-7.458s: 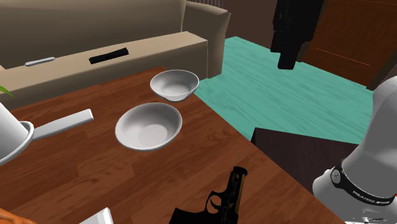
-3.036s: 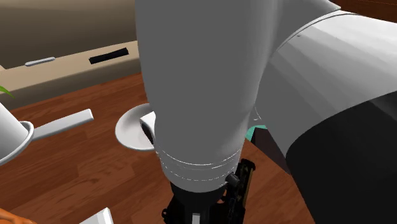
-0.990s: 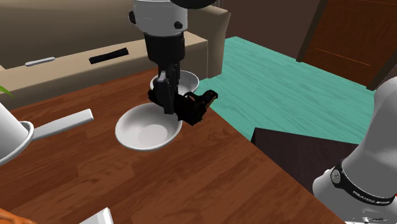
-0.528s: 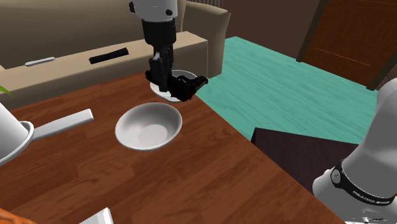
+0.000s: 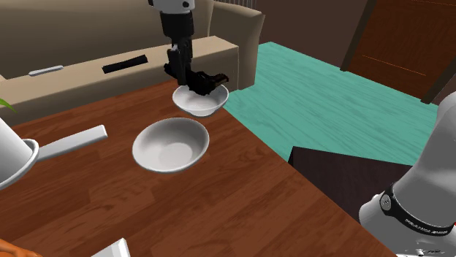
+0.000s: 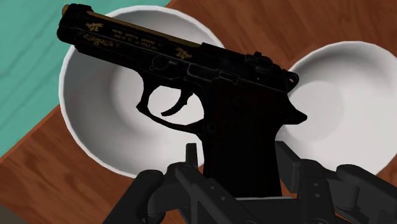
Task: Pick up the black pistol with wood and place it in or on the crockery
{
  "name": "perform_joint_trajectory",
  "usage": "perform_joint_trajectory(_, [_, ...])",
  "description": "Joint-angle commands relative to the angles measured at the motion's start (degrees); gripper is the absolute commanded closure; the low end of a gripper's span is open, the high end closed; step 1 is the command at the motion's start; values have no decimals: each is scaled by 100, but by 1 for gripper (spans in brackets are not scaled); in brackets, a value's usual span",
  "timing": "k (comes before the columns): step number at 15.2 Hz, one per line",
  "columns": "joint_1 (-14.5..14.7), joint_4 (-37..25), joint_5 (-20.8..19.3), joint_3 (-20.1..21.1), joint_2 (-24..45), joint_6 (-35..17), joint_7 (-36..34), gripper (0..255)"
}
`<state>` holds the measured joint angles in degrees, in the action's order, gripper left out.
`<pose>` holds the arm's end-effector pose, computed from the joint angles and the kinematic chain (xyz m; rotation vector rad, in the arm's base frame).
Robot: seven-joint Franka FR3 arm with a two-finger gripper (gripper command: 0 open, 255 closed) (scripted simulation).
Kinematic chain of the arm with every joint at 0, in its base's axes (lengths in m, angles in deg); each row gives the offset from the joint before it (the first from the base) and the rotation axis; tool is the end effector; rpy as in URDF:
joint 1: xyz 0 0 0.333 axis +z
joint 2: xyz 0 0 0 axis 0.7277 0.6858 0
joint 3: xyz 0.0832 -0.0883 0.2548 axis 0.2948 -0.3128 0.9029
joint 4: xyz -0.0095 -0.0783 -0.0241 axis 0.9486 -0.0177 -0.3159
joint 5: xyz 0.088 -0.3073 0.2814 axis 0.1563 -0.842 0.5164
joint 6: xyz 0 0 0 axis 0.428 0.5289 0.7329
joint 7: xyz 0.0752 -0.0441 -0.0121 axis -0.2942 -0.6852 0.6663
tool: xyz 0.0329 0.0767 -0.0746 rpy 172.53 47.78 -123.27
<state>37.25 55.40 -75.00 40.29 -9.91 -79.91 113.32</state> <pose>0.6379 -0.1752 0.4043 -3.0712 -0.2469 -0.0061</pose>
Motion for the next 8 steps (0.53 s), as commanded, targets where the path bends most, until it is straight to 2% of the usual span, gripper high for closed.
perform_joint_trajectory(1, [-56, -170, 22, -22, 156, 17, 85, 255])
perform_joint_trajectory(8, [-55, 198, 54, -11, 281, -473, 127, 255])
